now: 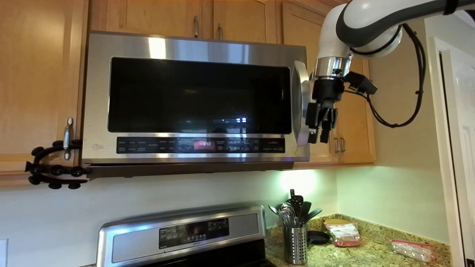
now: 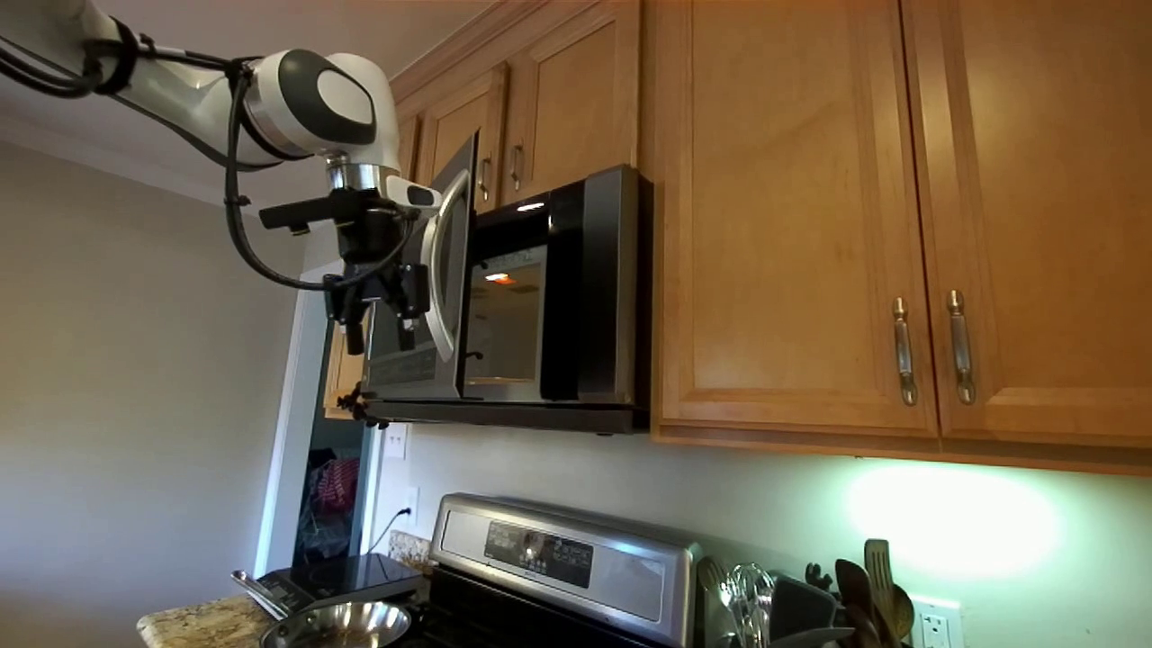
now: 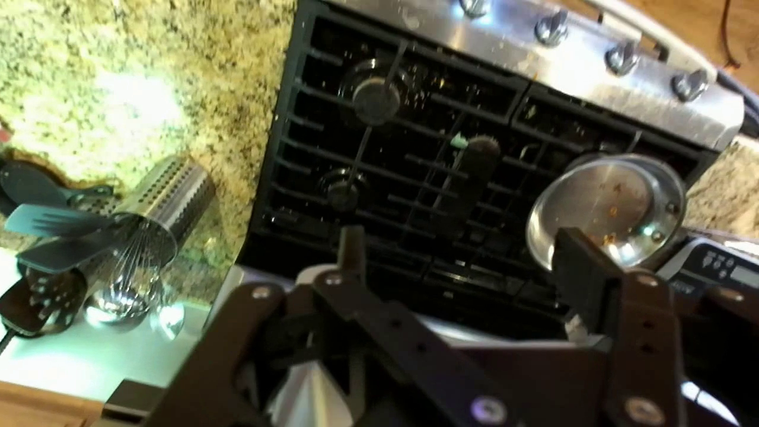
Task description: Open the microwave door
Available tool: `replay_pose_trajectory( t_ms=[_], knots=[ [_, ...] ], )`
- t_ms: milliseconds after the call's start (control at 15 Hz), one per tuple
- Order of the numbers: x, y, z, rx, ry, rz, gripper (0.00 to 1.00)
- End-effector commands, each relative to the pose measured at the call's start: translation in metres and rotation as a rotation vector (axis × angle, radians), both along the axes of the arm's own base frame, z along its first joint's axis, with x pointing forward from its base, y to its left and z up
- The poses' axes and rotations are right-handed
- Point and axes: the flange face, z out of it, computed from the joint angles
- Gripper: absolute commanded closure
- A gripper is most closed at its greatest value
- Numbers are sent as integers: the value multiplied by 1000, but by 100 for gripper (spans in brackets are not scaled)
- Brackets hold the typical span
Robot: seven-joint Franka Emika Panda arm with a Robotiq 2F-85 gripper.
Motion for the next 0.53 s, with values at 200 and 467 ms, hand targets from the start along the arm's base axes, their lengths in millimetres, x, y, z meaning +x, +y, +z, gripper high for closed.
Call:
replay_pose_trajectory(
  t_ms=[200, 467],
  knots=[
    [-17, -18, -7, -44, 386, -8, 0],
    [-21, -63, 3, -60, 461, -58, 0]
  ],
)
